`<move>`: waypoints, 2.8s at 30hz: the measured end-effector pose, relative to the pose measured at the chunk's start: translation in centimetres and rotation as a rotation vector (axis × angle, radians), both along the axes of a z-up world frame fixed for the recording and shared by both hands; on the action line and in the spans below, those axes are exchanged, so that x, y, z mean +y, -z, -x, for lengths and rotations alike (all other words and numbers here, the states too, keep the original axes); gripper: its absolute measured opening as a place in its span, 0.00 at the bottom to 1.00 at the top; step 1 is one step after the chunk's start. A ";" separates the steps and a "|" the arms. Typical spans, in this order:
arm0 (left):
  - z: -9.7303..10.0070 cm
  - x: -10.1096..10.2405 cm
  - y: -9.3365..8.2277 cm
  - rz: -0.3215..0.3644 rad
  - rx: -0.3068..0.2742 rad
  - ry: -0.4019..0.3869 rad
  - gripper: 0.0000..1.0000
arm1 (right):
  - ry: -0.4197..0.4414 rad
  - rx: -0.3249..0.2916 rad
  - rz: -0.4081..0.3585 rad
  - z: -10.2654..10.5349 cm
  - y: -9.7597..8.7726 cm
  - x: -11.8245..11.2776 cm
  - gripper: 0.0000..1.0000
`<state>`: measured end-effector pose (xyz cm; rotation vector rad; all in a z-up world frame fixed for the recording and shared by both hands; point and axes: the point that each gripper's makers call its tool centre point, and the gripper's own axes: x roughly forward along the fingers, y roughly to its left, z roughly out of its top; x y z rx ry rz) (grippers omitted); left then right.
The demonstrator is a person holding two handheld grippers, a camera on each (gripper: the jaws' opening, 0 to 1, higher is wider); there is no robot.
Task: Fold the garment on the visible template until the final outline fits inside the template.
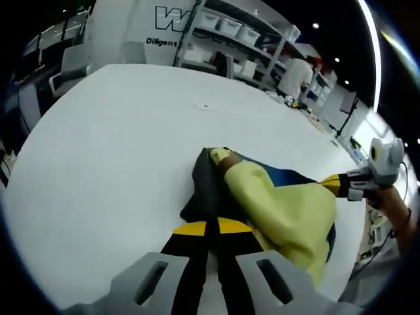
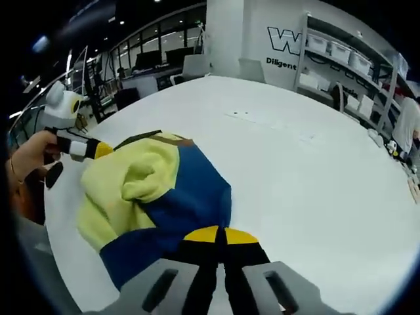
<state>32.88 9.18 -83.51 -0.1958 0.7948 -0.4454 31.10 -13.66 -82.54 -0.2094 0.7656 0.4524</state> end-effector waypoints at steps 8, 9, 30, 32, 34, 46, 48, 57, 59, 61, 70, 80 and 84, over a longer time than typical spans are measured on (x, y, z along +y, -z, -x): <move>-0.1 1.7 -1.1 -0.013 -0.026 -0.025 0.01 | 0.038 -0.024 0.015 -0.4 -0.6 -1.8 0.00; -0.3 2.2 -1.5 -0.010 -0.035 -0.038 0.01 | 0.041 -0.025 0.016 -0.4 -0.7 -2.0 0.00; -0.4 8.8 -3.5 -0.075 -0.061 -0.203 0.00 | 0.120 -0.043 0.048 -0.9 -1.9 -6.5 0.00; -0.2 9.3 -3.7 -0.070 -0.060 -0.211 0.00 | 0.136 -0.048 0.053 -1.0 -2.1 -7.2 0.00; 0.0 9.7 -3.8 -0.075 -0.060 -0.218 0.00 | 0.162 -0.043 0.066 -0.9 -2.1 -8.0 0.00; 1.7 12.0 -3.3 -0.054 -0.030 -0.315 0.01 | 0.185 -0.022 0.074 0.3 -2.1 -9.0 0.00; 2.1 12.0 -3.2 -0.046 -0.021 -0.323 0.01 | 0.191 -0.021 0.071 0.6 -2.3 -9.1 0.00; 3.3 11.7 -2.4 -0.032 0.004 -0.322 0.01 | 0.214 0.021 0.068 2.2 -1.6 -9.3 0.00; 3.3 11.7 -2.3 -0.031 0.006 -0.322 0.01 | 0.215 0.023 0.068 2.3 -1.5 -9.4 0.00; 3.6 11.6 -2.1 -0.029 0.010 -0.316 0.01 | 0.220 0.014 0.063 2.7 -1.7 -9.4 0.00; 5.1 12.0 -0.2 -0.047 0.055 -0.305 0.00 | 0.251 0.061 0.027 5.3 0.3 -9.5 0.00; 5.6 11.8 0.5 -0.068 0.062 -0.297 0.00 | 0.265 0.095 -0.003 5.9 1.6 -9.5 0.00; 6.0 11.4 0.5 -0.085 0.056 -0.289 0.00 | 0.272 0.118 -0.015 6.2 2.5 -9.4 0.00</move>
